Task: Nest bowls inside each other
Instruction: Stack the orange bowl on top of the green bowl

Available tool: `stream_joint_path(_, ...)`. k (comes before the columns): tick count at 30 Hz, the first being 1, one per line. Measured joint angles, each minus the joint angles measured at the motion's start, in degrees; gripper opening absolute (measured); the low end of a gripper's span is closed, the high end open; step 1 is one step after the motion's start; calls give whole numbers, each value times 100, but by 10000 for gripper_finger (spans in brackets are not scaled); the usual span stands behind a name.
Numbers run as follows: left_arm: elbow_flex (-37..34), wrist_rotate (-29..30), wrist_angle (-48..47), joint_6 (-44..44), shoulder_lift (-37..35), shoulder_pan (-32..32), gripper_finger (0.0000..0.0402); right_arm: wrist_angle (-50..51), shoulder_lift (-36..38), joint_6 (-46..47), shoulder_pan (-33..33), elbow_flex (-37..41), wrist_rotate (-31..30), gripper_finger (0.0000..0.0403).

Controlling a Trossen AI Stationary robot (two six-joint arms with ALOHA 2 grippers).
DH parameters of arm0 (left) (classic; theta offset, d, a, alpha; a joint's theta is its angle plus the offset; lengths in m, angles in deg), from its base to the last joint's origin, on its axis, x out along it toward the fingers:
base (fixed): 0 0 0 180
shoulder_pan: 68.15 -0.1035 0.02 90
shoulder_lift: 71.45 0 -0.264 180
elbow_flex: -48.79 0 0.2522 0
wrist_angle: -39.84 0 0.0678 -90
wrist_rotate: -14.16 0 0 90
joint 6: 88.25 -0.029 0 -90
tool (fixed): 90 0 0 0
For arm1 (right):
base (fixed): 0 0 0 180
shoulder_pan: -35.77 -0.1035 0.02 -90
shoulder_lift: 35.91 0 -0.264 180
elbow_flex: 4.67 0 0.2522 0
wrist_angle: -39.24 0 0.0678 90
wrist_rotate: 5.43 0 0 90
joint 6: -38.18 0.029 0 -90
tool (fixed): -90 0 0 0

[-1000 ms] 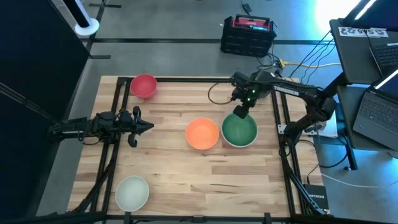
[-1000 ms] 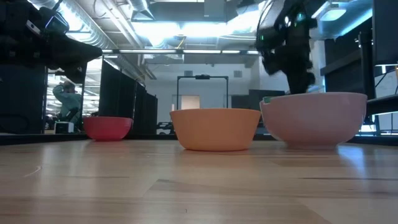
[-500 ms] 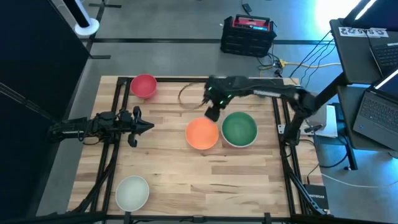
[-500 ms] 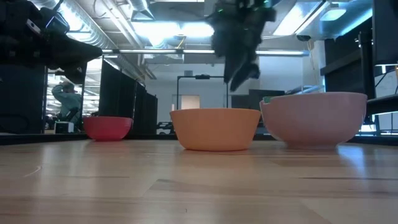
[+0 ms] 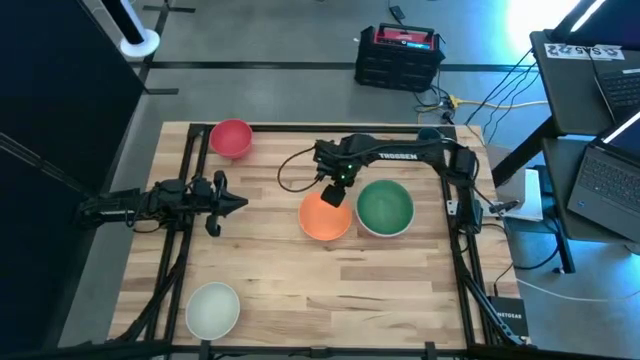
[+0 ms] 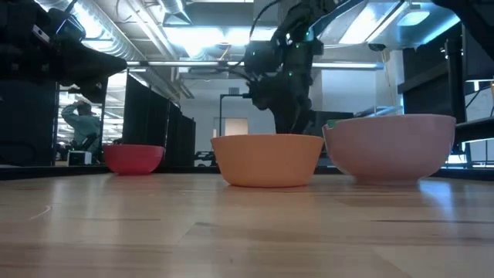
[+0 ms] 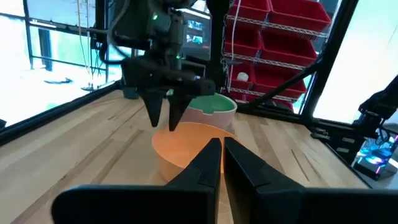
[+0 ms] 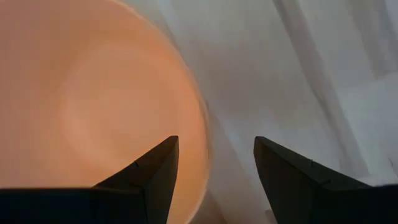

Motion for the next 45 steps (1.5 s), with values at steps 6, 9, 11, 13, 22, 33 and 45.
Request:
stream_joint_path(6,0,-1,1,-82,0,0,0,-37,-241,-67,2,-1,141,76)
stream_joint_path(9,0,0,1,-113,1,0,0,-72,-332,-179,3,-1,244,33)
stream_joint_path(11,0,0,1,-113,1,0,0,21,-294,-196,-9,-76,271,12)
stream_joint_path(13,0,-1,1,-113,1,0,0,227,-215,-323,-16,-336,269,4)
stream_joint_path(22,0,-1,4,145,2,-2,0,2290,469,-974,344,-2321,490,0)
stream_joint_path(33,-1,1,7,109,1,-2,0,2643,1805,-1086,1534,-683,291,0)
stream_joint_path(45,-2,0,10,89,0,-2,0,2174,2344,-1161,2381,812,394,0)
